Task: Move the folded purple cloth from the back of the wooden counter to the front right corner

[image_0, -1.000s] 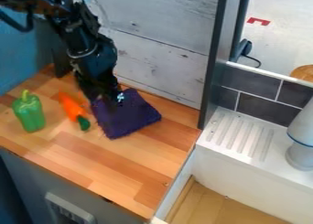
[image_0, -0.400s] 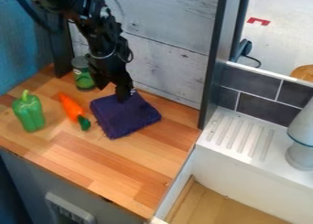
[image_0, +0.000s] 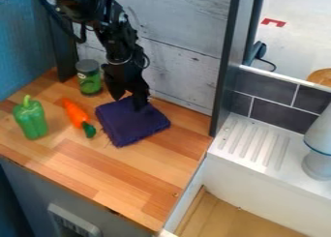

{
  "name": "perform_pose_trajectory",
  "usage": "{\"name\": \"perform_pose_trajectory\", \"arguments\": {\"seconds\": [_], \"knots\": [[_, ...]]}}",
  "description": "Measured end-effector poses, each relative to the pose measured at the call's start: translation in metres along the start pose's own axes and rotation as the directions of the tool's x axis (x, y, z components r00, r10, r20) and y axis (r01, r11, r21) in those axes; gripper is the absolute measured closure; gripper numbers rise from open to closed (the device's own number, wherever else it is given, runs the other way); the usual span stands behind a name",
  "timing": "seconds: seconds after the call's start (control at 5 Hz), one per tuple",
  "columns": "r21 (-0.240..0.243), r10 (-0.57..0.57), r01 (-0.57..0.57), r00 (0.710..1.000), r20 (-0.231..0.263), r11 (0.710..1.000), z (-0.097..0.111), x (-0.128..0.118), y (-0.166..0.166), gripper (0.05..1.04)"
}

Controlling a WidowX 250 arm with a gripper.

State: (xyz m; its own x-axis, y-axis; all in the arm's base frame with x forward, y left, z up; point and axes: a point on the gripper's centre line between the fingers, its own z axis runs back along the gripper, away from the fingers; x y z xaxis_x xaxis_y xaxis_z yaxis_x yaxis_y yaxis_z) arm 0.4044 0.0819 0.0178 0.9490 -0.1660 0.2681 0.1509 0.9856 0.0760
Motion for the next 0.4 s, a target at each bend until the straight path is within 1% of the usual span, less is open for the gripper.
{"name": "perform_pose_trajectory", "arguments": {"seconds": [0.2,0.4], "knots": [[-0.014,0.003,-0.004,0.999,-0.052,1.000,-0.0182,-0.0062,-0.0021,0.081],[-0.019,-0.001,0.000,0.998,-0.055,1.000,-0.0219,-0.0110,-0.0051,0.081]]}}
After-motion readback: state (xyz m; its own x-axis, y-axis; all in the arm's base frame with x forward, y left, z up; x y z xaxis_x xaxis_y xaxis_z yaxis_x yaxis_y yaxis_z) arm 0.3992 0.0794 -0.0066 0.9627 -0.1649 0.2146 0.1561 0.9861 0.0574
